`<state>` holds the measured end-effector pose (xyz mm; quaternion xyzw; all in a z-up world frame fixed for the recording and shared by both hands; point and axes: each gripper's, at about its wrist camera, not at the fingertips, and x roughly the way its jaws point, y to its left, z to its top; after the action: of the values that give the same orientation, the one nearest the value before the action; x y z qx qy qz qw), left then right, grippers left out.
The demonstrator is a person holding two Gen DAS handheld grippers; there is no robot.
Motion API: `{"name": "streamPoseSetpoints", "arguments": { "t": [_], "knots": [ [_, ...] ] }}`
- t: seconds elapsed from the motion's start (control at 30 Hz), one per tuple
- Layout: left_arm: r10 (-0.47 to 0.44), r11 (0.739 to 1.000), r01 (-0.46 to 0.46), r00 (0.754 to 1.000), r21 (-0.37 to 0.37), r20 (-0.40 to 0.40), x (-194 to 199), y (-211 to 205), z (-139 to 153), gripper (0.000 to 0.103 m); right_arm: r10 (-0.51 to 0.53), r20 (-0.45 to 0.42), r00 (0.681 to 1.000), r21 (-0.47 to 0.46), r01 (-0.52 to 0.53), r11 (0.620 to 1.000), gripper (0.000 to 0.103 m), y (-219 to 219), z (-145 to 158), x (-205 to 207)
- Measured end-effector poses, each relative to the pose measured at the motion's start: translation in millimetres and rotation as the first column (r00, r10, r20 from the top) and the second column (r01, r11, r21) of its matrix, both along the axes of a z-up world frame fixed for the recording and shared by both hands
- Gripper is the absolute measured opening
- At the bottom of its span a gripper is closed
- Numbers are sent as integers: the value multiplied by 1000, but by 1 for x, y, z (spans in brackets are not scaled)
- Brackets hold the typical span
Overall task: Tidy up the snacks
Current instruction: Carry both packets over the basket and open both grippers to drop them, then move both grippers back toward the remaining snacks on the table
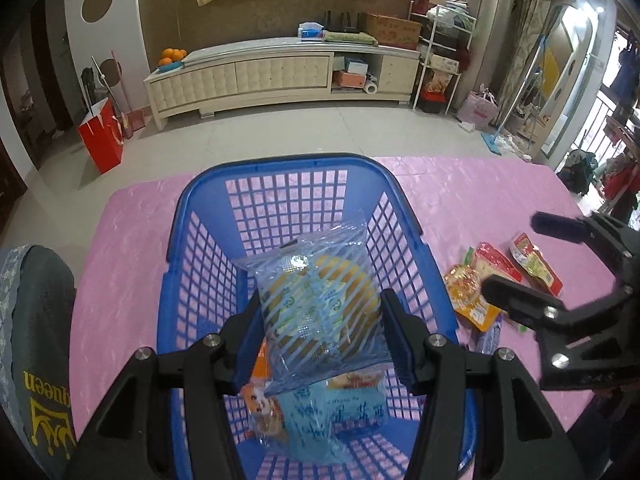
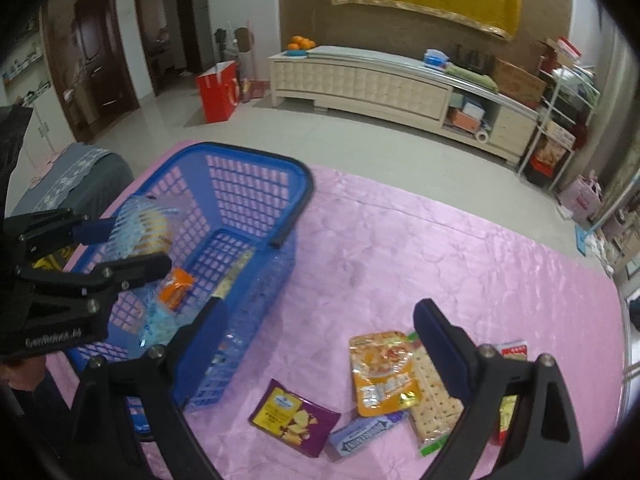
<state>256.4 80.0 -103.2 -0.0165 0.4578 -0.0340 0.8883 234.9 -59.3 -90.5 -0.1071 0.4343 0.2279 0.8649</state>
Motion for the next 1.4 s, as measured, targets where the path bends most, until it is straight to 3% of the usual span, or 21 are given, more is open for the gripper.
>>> {"name": "streamPoseSetpoints", "arguments": {
  "t": [0.03, 0.1, 0.6, 1.0, 1.4],
  "knots": [
    [-2, 1000, 2, 1000, 6, 2, 3, -1, -1, 71, -17, 4, 1000, -3, 17, 1000, 96, -3, 0, 1],
    [-4, 1000, 3, 1000, 24, 15, 7, -4, -1, 84, -51, 15, 999, -15, 52, 999, 96, -9, 0, 2],
    [-60, 997, 56, 994, 44, 89, -42, -26, 37, 84, -48, 23, 999, 29, 47, 998, 96, -28, 30, -30],
    [-118, 992, 113, 984, 48, 134, -81, -71, 68, 84, -108, 72, 992, 33, 106, 994, 96, -78, 60, -69],
    [-221, 974, 214, 969, 67, 108, -96, -137, 59, 84, -157, 32, 987, 51, 155, 987, 96, -137, 49, -88]
  ]
}}
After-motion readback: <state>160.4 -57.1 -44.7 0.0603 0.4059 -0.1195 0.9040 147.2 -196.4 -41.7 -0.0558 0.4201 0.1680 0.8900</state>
